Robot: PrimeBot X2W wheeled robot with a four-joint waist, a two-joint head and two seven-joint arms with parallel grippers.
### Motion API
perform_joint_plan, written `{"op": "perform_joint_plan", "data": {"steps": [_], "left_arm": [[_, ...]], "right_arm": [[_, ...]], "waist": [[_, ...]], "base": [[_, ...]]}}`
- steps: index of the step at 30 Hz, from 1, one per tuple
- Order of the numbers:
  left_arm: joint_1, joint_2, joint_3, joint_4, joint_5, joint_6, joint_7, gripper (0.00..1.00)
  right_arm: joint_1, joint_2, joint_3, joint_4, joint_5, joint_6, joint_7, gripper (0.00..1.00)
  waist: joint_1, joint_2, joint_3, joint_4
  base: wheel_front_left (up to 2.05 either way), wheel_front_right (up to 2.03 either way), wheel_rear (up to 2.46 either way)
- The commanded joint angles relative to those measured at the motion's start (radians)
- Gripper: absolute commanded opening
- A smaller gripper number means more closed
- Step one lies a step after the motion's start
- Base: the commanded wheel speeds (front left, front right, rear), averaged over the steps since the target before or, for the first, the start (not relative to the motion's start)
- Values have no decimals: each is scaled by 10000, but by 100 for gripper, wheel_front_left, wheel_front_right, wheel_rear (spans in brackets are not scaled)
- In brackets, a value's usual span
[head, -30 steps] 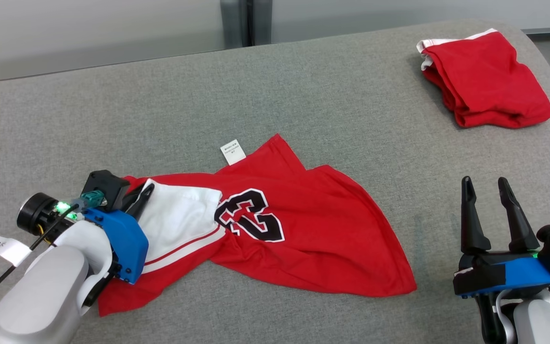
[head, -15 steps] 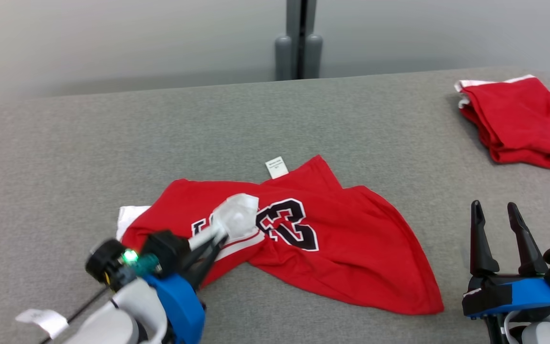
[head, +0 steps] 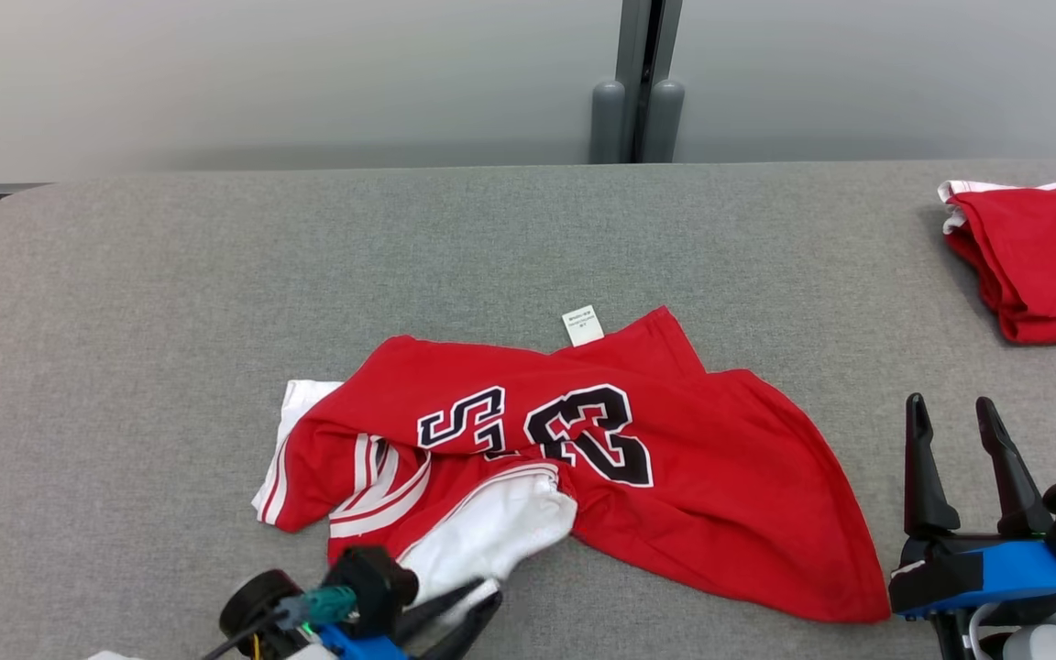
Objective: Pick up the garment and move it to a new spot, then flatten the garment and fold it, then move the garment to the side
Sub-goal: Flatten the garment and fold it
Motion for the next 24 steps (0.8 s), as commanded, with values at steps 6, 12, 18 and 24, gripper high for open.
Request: {"op": "perform_joint_plan", "data": {"steps": [6, 12, 18, 24], "left_arm": [[-230, 221, 659, -325, -61, 238, -612, 100], [-584, 338, 1480, -358, 136, 641, -1505, 100], [-937, 313, 2215, 334, 598, 1163, -2640, 100], [-1123, 91, 2420, 1435, 771, 1331, -3344, 100]], "right_arm": [[135, -14, -5, 22, -52, 1, -42, 100], [123, -14, -31, -30, -70, 1, -42, 100], [-73, -14, 33, -21, -33, 1, -42, 100], [-229, -14, 33, -34, -21, 1, -42, 100]], "waist": [[1, -1, -60, -57], [1, -1, -41, -196], [1, -1, 137, -397], [1, -1, 411, -636]], "base": [[0, 0, 0], [0, 0, 0], [0, 0, 0], [0, 0, 0]]}}
